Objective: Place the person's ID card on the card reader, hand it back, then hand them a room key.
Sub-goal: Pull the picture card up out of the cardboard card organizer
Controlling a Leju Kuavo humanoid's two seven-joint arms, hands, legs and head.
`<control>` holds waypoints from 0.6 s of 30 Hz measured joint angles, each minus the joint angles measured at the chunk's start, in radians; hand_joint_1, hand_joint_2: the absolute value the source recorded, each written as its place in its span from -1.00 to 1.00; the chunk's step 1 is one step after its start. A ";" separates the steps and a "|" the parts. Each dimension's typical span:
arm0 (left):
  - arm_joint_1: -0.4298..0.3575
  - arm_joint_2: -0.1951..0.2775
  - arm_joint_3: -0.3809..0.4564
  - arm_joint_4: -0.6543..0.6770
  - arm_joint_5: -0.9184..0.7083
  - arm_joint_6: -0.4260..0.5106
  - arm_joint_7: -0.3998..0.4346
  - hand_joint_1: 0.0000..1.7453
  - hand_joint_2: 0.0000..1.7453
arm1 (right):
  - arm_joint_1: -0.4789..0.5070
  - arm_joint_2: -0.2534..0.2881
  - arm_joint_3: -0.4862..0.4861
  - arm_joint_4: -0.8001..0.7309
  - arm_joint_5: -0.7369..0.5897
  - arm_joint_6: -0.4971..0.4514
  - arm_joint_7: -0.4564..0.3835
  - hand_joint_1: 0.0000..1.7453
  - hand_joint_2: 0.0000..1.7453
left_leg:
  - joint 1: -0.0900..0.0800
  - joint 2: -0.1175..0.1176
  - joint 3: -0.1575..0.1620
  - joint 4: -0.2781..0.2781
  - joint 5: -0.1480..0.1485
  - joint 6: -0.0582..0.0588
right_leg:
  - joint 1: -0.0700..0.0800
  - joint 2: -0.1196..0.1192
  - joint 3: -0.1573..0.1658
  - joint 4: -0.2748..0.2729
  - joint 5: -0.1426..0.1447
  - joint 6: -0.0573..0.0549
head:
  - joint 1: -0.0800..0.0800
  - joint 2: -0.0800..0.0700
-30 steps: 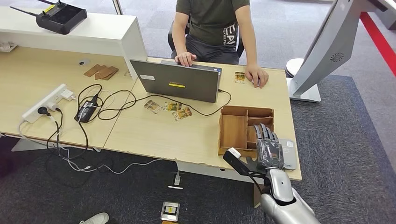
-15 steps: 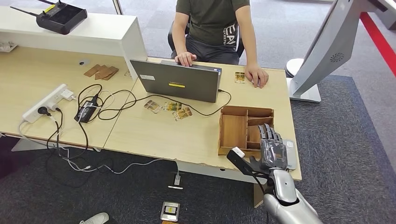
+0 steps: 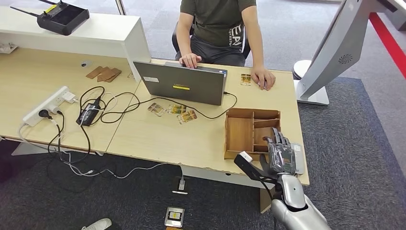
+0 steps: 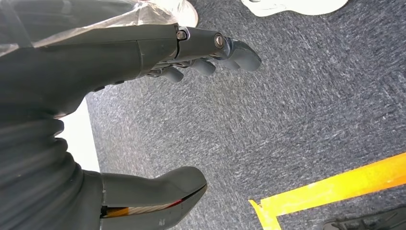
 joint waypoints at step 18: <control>-0.002 -0.013 -0.010 0.002 -0.002 0.018 0.001 -1.00 1.00 | 0.001 0.000 -0.020 0.002 0.014 -0.031 -0.003 0.98 1.00 | 0.000 0.000 0.000 0.000 0.000 0.000 | 0.000 0.000 0.000 0.000 0.000 0.000 | 0.000 0.000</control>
